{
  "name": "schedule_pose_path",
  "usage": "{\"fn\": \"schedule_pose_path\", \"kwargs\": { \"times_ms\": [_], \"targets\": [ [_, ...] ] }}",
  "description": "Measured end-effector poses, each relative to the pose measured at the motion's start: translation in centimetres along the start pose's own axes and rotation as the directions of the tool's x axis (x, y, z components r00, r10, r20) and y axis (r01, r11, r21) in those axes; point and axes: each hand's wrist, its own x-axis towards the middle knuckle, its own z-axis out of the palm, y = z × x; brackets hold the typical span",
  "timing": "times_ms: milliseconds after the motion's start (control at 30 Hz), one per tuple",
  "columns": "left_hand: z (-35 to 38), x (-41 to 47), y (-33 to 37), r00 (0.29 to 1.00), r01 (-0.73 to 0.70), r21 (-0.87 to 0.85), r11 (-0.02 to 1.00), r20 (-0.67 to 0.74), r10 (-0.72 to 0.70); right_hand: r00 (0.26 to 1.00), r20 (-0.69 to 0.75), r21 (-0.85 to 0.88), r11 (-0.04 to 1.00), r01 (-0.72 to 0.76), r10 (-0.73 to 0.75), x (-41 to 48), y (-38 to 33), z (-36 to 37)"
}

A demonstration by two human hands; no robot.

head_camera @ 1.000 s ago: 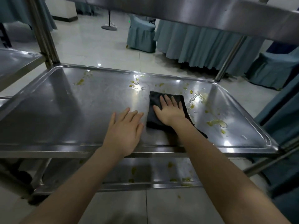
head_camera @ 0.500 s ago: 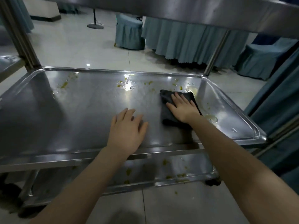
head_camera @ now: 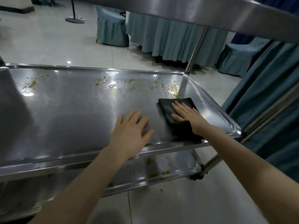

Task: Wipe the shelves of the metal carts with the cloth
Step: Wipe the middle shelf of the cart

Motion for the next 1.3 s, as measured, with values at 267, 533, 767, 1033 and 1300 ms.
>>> {"fn": "schedule_pose_path", "kwargs": {
  "times_ms": [267, 533, 767, 1033, 1300],
  "targets": [
    [-0.2, 0.2, -0.5, 0.998, -0.023, 0.04, 0.999, 0.062, 0.02, 0.996, -0.042, 0.119, 0.99, -0.071, 0.077, 0.6, -1.3, 0.5],
    [0.5, 0.5, 1.4, 0.999, 0.048, -0.011, 0.999, 0.007, -0.047, 0.986, -0.017, 0.097, 0.982, -0.162, 0.164, -2.3, 5.3, 0.7],
    [0.4, 0.9, 1.1, 0.998, 0.062, 0.008, 0.998, -0.027, -0.062, 0.928, -0.047, 0.159, 0.92, -0.358, 0.369, 1.6, 6.3, -0.1],
    [0.5, 0.8, 1.5, 0.999, 0.05, 0.043, 0.998, 0.004, -0.05, 0.979, 0.008, 0.121, 0.971, -0.205, 0.206, -6.0, 9.7, 1.8],
    [0.2, 0.7, 1.6, 0.998, 0.045, -0.002, 0.999, -0.043, -0.045, 0.965, -0.066, 0.147, 0.959, -0.242, 0.254, 6.5, -1.0, 0.5]
  ]
}}
